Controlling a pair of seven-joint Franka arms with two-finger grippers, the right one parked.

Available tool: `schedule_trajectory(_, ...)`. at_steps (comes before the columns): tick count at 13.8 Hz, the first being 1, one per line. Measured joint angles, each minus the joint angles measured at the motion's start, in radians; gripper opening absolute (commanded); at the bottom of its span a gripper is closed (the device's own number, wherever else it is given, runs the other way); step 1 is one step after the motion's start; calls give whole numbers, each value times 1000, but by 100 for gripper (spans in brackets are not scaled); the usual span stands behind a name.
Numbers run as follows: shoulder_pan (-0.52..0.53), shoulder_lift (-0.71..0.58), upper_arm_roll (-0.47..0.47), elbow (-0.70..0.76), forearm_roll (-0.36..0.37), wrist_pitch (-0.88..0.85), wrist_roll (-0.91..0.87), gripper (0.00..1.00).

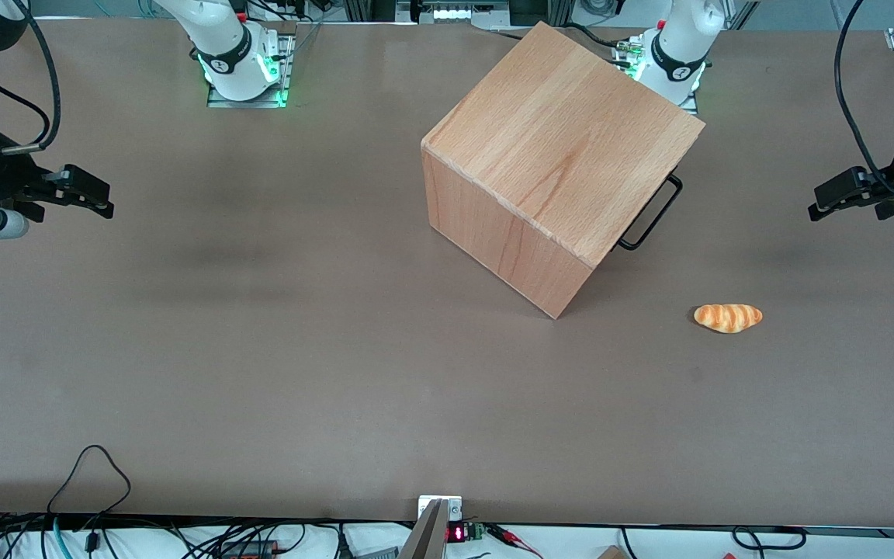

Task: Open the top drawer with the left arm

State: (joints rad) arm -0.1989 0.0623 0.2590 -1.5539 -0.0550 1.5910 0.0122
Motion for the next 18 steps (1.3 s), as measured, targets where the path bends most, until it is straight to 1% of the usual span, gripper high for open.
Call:
schedule_trajectory(12,0,11,-2,-11,7,-28,11,100)
schedule_trajectory(15,-4,34,-6,-71,-15,-15,12,100)
schedule_trajectory(18,-15,56,-30,-164,-44,41,25,100)
